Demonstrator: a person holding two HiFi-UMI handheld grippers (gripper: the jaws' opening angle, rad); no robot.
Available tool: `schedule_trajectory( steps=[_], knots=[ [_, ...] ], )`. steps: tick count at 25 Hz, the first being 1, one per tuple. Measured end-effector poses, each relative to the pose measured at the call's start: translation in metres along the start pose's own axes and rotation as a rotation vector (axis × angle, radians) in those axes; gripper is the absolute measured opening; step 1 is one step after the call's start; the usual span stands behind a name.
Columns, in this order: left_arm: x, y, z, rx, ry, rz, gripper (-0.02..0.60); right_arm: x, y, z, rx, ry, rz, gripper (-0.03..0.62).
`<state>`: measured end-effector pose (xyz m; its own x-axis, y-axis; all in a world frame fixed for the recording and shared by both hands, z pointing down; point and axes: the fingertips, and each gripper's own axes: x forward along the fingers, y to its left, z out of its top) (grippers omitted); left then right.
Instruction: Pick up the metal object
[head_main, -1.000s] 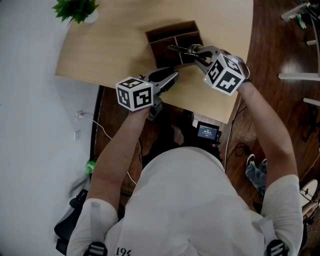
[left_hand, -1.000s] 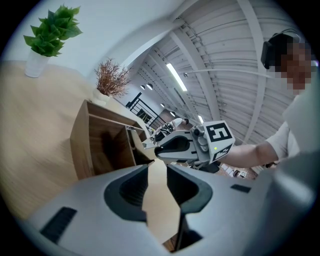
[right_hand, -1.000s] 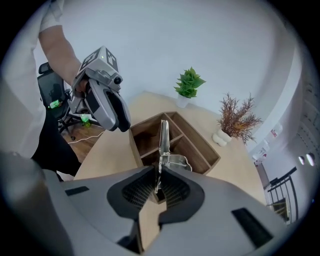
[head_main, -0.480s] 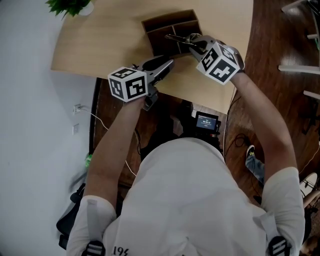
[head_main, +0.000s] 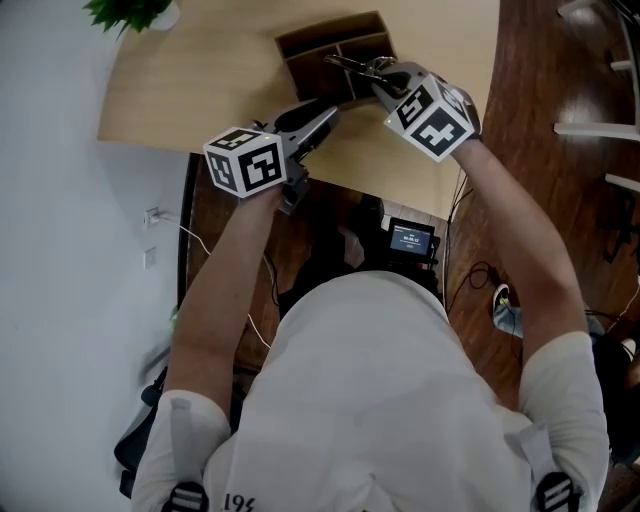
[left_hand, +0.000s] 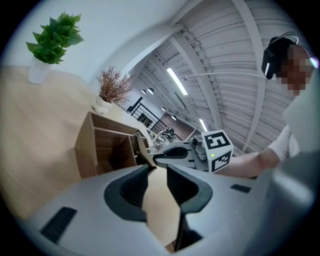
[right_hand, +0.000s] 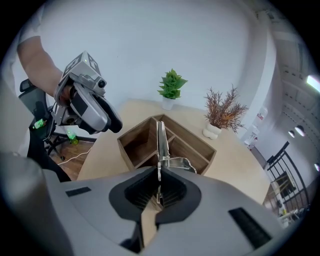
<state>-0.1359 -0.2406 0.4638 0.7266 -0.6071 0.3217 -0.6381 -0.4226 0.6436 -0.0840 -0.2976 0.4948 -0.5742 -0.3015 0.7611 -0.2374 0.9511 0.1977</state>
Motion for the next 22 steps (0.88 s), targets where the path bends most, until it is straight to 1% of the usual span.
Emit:
schedule_trajectory(
  steps=[13,22],
  knots=[
    [-0.007,-0.004,0.012,0.011,-0.041,0.006,0.094,-0.011,-0.005,0.013,0.051,-0.05,-0.036,0.005],
    [-0.018,-0.011,0.032,0.029,-0.108,0.016,0.094,-0.029,-0.02,0.021,0.175,-0.116,-0.081,0.005]
  ],
)
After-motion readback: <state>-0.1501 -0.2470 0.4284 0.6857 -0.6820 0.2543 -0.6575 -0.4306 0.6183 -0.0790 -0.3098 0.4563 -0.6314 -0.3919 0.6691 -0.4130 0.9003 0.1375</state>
